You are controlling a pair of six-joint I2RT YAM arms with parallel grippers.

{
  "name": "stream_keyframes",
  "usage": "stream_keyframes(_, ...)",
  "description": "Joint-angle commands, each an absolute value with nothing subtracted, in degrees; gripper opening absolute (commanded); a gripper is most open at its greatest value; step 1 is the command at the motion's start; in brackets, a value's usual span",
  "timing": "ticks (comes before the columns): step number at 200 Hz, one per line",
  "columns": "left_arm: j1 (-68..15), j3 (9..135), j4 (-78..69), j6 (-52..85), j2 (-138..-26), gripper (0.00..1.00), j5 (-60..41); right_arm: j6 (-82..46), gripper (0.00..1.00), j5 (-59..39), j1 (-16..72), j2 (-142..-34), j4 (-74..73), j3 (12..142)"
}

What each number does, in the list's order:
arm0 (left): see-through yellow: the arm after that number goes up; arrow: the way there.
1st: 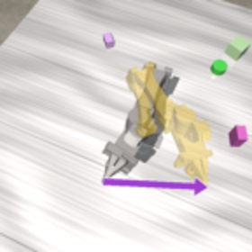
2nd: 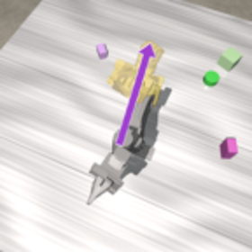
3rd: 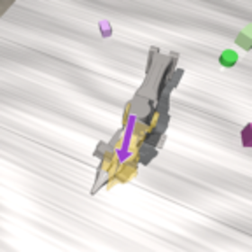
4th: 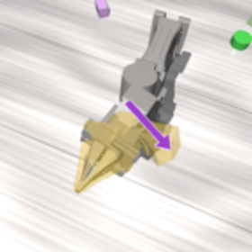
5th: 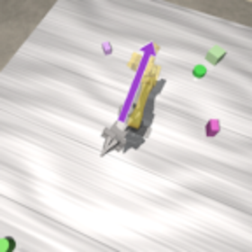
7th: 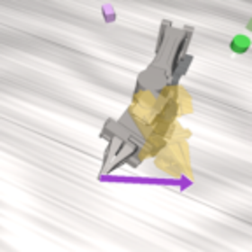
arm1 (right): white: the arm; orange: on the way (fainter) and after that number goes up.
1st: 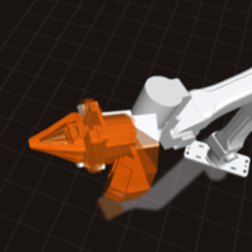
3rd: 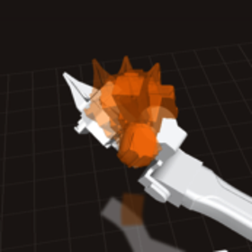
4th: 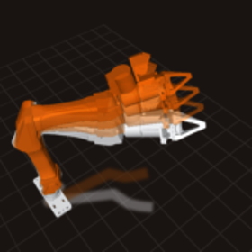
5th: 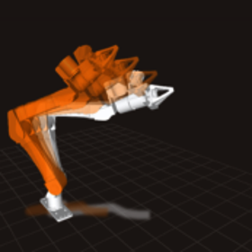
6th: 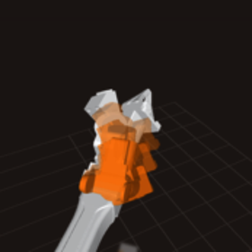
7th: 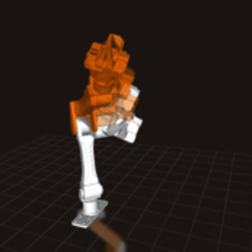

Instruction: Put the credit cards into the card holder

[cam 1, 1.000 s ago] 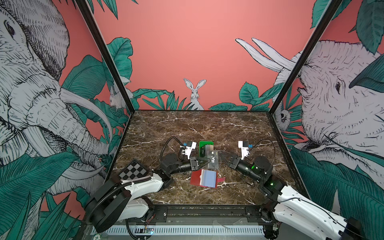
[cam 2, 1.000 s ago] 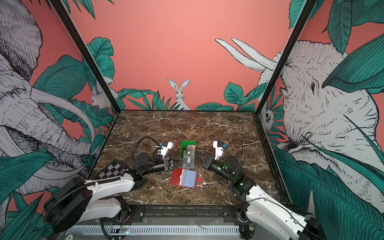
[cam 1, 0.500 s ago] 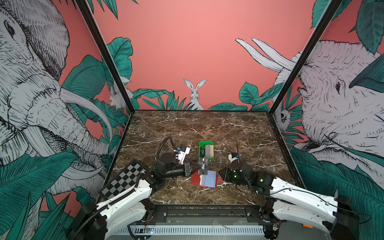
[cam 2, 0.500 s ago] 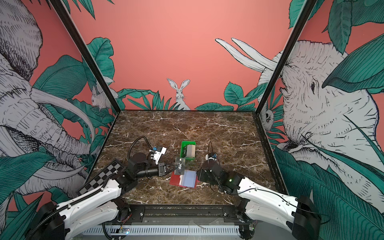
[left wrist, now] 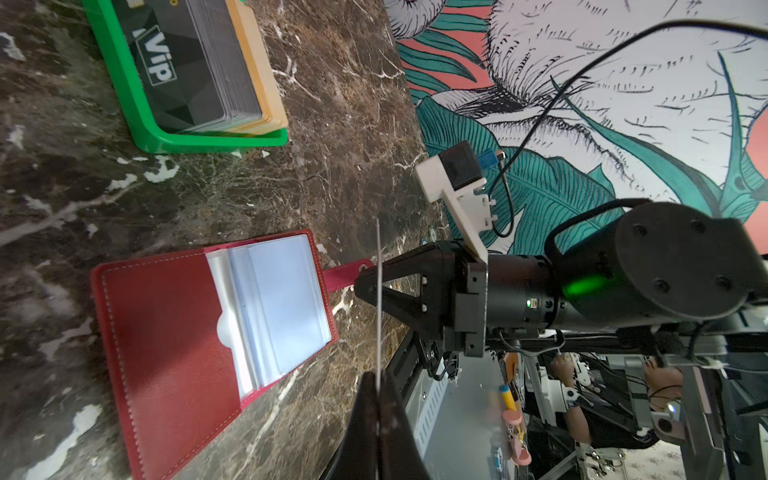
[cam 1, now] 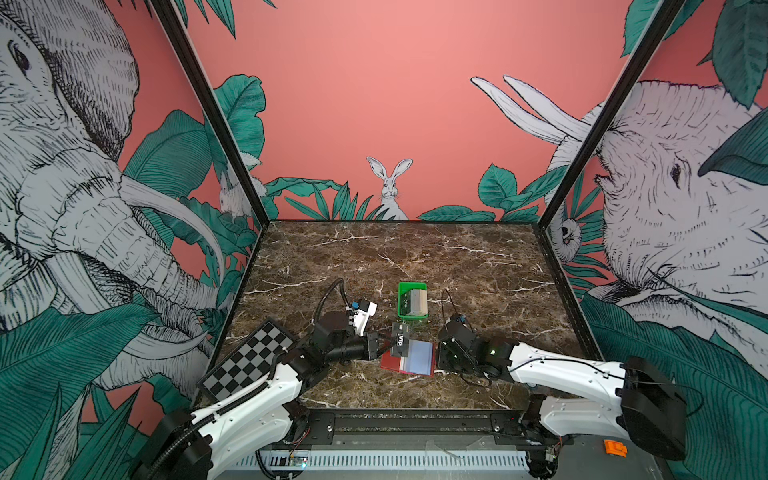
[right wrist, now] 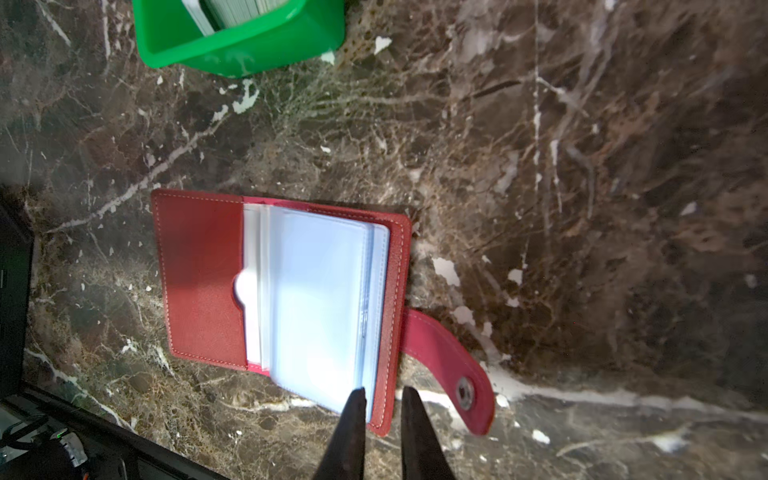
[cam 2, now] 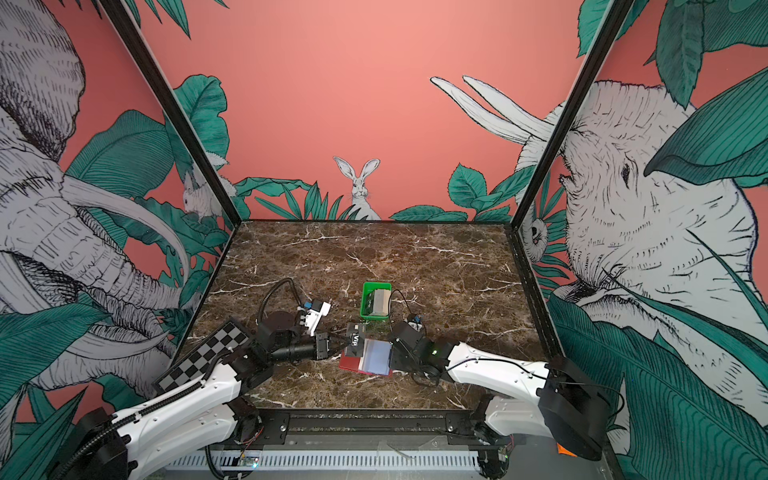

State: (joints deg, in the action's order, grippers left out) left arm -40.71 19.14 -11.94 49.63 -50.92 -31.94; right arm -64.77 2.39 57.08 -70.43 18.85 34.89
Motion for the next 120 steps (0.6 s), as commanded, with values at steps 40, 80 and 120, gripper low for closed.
stream_keyframes(40,-40.7,17.0,-11.3,47.6,-47.4,0.01,-31.5,-67.8,0.24,1.5,57.4,-73.1,16.1,34.0)
stream_keyframes(80,-40.7,17.5,-10.4,46.2,-48.1,0.01,-33.7,-70.3,0.23,1.3,57.4,-73.2,14.3,32.4)
stream_keyframes(120,-40.7,18.1,-11.8,46.6,-50.0,0.00,-36.6,-72.2,0.23,3.4,57.5,-72.5,11.4,29.8)
